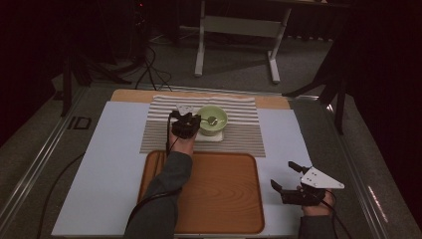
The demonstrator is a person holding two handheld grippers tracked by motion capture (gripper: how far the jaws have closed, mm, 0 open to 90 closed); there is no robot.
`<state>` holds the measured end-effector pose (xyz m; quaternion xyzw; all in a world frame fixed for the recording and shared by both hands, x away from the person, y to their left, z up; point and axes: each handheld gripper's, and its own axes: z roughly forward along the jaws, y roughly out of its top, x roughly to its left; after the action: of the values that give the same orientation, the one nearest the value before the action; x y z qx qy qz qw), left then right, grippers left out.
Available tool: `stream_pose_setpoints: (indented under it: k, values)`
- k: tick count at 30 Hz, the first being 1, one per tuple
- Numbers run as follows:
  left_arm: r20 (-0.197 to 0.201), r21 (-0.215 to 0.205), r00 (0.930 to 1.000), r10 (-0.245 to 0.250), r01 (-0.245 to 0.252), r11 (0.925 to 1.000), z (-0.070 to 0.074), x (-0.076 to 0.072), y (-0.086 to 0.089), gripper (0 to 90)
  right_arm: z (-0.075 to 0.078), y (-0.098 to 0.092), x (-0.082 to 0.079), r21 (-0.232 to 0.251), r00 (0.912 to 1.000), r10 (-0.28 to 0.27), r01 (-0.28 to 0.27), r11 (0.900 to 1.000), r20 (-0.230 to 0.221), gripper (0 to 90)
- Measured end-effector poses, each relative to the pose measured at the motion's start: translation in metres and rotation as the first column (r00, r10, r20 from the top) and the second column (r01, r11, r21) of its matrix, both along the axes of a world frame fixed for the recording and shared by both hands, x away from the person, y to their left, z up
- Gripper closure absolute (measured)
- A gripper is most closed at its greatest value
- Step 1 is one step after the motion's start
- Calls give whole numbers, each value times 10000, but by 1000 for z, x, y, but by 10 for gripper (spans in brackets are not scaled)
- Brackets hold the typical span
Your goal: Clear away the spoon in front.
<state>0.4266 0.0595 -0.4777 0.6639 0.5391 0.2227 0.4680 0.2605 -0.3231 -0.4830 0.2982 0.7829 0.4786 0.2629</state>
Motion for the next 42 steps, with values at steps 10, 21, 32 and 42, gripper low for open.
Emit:
stream_pose_setpoints:
  k: [10,21,32,42]
  values:
    - [535,21,9985,-131,130,9999,17,-3,1,895,0,0,0,7,10000,-6,6,10000,-12,106]
    - [1062,24,9941,-213,212,9998,38,-13,9,896,0,0,0,10,10000,-28,27,10000,24,105]
    - [1334,204,9903,-396,372,9991,57,-27,17,896,0,0,-1,24,10000,-53,53,10000,53,106]
    - [1506,512,9872,-521,448,9977,71,-42,26,896,1,0,-1,52,9999,-62,62,10000,84,106]
